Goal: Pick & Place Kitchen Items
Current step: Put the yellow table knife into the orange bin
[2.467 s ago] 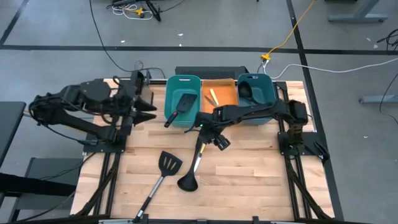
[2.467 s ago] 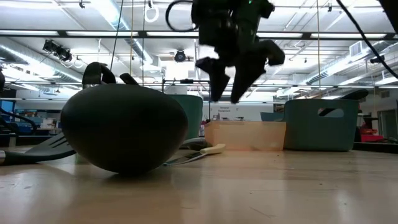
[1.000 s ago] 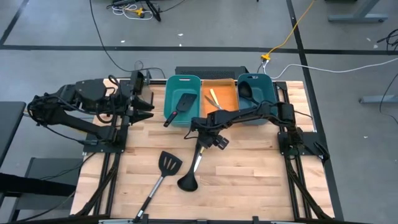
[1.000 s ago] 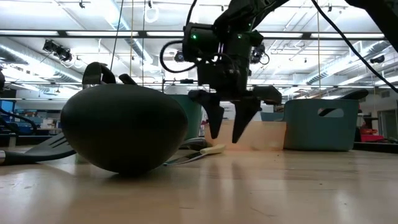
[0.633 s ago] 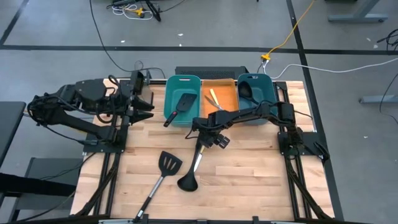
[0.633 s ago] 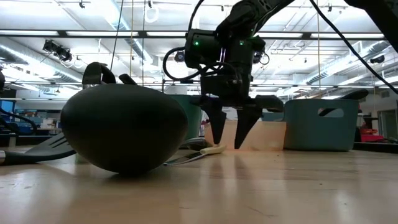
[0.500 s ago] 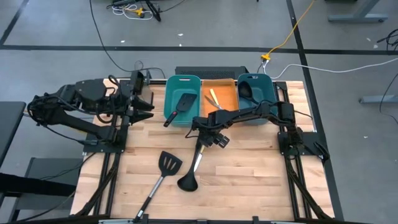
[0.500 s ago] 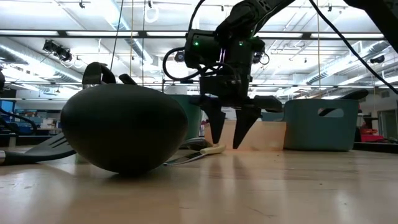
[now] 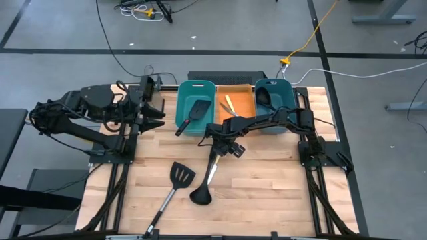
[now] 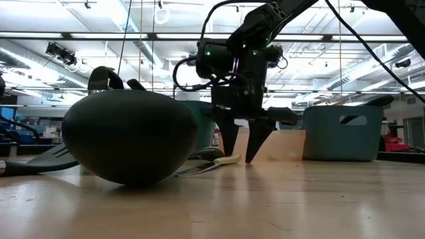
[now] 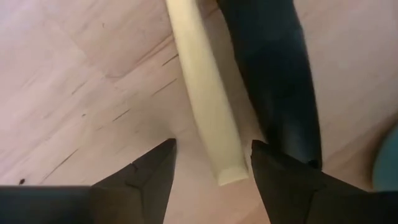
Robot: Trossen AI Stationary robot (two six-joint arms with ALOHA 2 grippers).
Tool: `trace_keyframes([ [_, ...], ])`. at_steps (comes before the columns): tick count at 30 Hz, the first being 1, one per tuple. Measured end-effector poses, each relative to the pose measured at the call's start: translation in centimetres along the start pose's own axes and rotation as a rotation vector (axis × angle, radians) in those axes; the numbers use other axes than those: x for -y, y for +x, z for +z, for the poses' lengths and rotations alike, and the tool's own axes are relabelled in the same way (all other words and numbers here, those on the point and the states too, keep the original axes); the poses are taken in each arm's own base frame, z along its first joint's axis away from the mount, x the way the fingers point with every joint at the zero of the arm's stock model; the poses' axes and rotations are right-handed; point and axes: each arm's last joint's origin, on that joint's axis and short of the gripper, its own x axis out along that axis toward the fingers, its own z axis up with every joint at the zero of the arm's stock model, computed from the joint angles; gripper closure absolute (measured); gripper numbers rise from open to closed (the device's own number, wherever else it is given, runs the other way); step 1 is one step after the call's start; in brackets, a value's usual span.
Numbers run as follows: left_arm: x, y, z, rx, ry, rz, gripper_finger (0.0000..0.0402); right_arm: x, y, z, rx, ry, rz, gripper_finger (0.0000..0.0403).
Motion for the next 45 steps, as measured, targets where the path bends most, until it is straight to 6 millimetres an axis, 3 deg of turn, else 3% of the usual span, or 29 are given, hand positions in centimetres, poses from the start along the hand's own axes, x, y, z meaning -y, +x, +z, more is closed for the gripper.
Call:
trace_keyframes([
  [10, 0.0, 0.0, 0.02, 0.003, -0.001, 0.002, 0.0235, 0.02, 0.6, -0.03, -0.007, 0.004, 0.016, 0.0197],
  [31, -0.04, 0.0, 0.03, 0.008, -0.004, 0.015, 0.0235, -0.2, 0.77, -0.14, -0.018, -0.027, 0.036, 0.0302],
  [45, -0.04, 0.0, 0.03, 0.008, -0.027, 0.015, 0.0235, -0.23, 0.41, -0.16, -0.019, -0.037, 0.031, 0.0309],
])
